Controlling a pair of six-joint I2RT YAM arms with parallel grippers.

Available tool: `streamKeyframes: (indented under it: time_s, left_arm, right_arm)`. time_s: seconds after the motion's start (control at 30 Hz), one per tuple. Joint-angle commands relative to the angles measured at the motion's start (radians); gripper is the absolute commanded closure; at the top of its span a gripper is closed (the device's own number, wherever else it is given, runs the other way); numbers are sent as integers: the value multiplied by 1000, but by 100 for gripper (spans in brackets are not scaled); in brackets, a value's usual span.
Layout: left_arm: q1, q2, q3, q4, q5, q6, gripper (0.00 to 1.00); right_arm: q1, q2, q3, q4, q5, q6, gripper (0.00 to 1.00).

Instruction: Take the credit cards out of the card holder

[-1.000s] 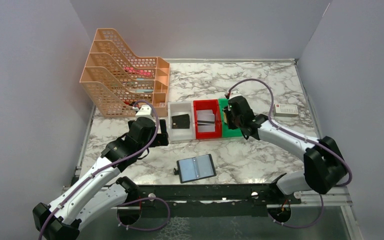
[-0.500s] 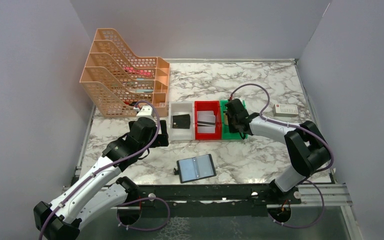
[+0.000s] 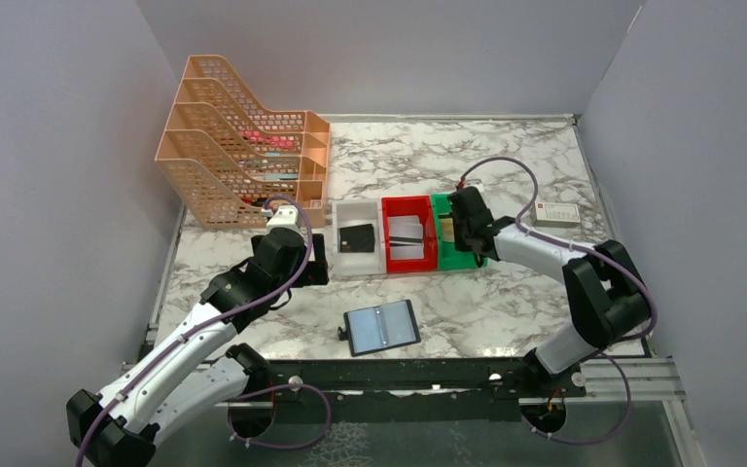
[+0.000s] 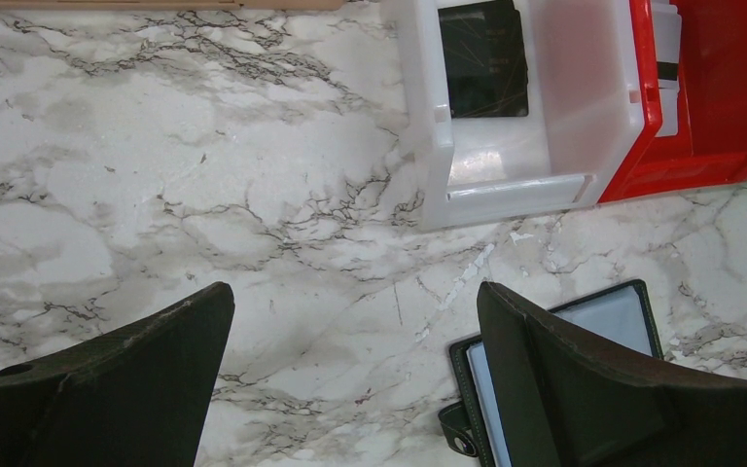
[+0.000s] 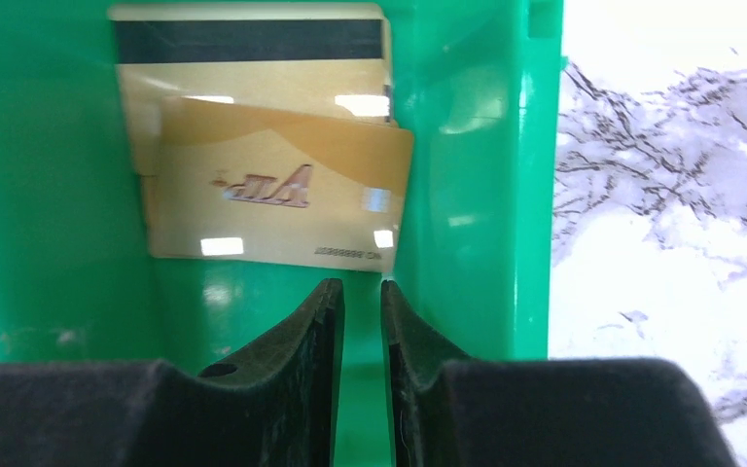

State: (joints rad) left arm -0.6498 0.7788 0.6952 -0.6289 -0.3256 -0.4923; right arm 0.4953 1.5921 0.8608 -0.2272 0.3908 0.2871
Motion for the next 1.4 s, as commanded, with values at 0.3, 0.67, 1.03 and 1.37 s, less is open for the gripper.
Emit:
streamKeyframes:
  time_s: [0.3, 0.67, 1.03, 1.37]
  left_arm:
    - [4, 18, -6, 27, 30, 13, 1]
    - [4, 33, -6, 28, 35, 12, 1]
    - [4, 50, -6, 28, 37, 10, 1]
    - [4, 46, -8, 29, 41, 12, 1]
  right_arm:
    - [8, -576, -359, 250, -817, 194, 54]
    - [355, -575, -440, 151, -598, 289, 42]
    - [667, -327, -220, -16, -178, 309, 26]
    - [737, -115, -138, -52, -98, 346, 25]
